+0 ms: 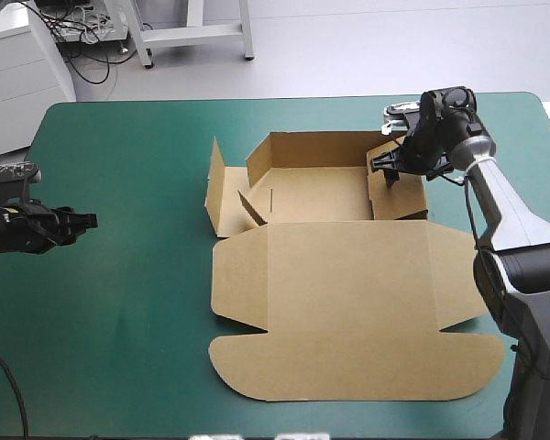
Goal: Fold the box
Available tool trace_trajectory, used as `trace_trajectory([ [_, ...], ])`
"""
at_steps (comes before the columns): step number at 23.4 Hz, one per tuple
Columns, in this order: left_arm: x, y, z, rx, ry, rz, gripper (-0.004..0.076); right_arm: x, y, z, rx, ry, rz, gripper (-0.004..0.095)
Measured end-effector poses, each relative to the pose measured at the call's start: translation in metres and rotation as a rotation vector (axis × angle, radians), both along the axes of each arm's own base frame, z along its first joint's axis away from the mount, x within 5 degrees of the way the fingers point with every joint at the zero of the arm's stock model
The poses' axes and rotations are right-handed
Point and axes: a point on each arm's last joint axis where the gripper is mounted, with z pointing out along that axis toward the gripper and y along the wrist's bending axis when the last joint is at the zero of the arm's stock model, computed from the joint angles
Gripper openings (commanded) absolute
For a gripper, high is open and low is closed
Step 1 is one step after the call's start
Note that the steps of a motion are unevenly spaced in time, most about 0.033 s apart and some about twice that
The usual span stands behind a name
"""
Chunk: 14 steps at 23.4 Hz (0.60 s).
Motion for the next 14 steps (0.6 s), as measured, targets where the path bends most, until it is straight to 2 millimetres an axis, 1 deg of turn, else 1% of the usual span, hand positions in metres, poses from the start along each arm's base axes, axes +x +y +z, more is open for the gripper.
trace_trajectory([
  [1, 0.000, 0.000, 0.000, 0.000, -0.001, 0.000, 0.0344, 0.003, 0.001, -0.007, 0.000, 0.015, -0.006, 0.0604],
  [2, 0.000, 0.000, 0.000, 0.000, -0.001, 0.000, 0.0344, 0.004, 0.001, -0.010, 0.003, 0.022, -0.011, 0.0559],
  [3, 0.000, 0.000, 0.000, 0.000, -0.001, 0.000, 0.0344, 0.005, 0.002, -0.015, 0.007, 0.033, -0.018, 0.0536],
  [4, 0.000, 0.000, 0.000, 0.000, -0.001, 0.000, 0.0344, 0.006, 0.002, -0.016, 0.012, 0.035, -0.020, 0.0499],
  [5, 0.000, 0.000, 0.000, 0.000, -0.001, 0.000, 0.0344, 0.006, 0.003, -0.017, 0.018, 0.038, -0.021, 0.0438],
  [7, 0.000, 0.000, 0.000, 0.000, -0.001, 0.000, 0.0344, 0.006, 0.003, -0.017, 0.028, 0.040, -0.024, 0.0199],
  [8, 0.000, 0.000, 0.000, 0.000, -0.001, 0.000, 0.0344, 0.006, 0.003, -0.017, 0.029, 0.039, -0.024, 0.0027],
  [9, 0.000, 0.000, 0.000, 0.000, -0.001, 0.000, 0.0344, 0.007, 0.002, -0.017, 0.020, 0.034, -0.026, -0.0018],
  [14, 0.000, 0.000, 0.000, 0.000, -0.001, 0.000, 0.0344, 0.008, 0.000, -0.017, 0.004, 0.023, -0.036, -0.0018],
])
